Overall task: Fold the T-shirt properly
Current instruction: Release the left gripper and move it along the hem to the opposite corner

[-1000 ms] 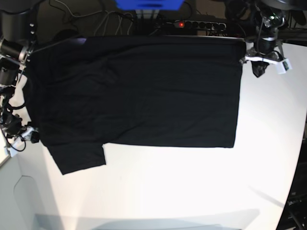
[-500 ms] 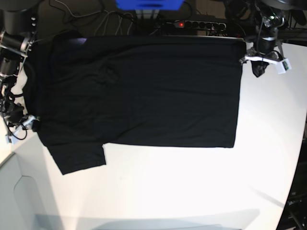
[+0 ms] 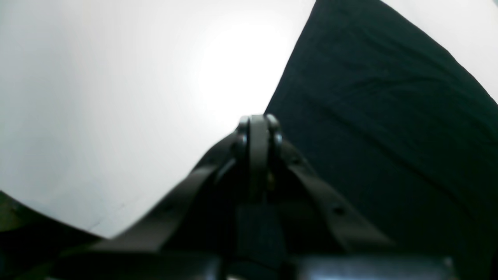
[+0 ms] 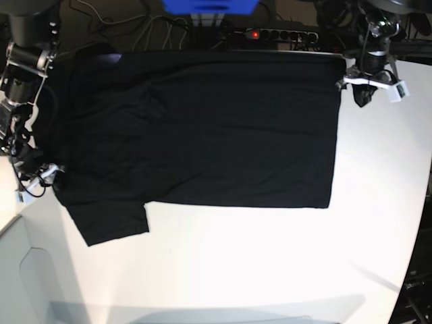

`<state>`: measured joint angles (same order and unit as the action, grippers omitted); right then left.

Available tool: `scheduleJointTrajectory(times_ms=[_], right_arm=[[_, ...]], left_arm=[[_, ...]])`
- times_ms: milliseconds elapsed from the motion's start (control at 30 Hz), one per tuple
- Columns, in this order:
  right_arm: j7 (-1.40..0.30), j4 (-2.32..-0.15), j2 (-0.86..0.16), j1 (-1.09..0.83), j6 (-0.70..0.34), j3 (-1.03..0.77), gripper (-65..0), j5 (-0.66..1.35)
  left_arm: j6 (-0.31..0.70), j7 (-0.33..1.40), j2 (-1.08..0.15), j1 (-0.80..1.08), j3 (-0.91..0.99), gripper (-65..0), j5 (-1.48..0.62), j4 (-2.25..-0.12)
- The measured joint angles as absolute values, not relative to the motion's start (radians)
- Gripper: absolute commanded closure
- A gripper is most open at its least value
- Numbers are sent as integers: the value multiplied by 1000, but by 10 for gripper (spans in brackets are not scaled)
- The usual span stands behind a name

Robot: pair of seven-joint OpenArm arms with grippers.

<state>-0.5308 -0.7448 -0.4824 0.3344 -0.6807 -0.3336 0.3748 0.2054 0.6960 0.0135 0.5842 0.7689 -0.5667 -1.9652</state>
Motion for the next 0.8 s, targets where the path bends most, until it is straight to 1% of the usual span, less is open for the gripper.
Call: scheduleJointTrajectory(times_ms=[67,200,267,500,600,700,767,800], right_arm=[[-531,-744,-481,334,-681,-334,-248,374],[-541,-744,-479,334,-681,-334,-70,374],[-543,-744,-477,332,-681,-334,-4,375],[-545,-744,-475,332,-681,-333,0,375],[-545,-744,-475,332,-681,-333,0,376],[-547,-744,-475,332,-682,-333,0,379],[-547,-744,-473,332,-682,-333,0,379],[-546,-743,-473,332,-683,-333,0,379]], left_arm=[[205,696,14,584,769,-6,-567,-1965],[205,696,14,584,769,-6,-567,-1965],[205,696,14,583,769,-6,-567,-1965],[205,696,14,573,769,-6,-567,-1971],[206,700,1,535,791,-6,-635,-1973],[203,728,-57,492,832,-7,-738,-1974],[197,823,-99,434,870,-39,-800,-1969],[199,890,-117,391,892,-73,-841,-1957]])
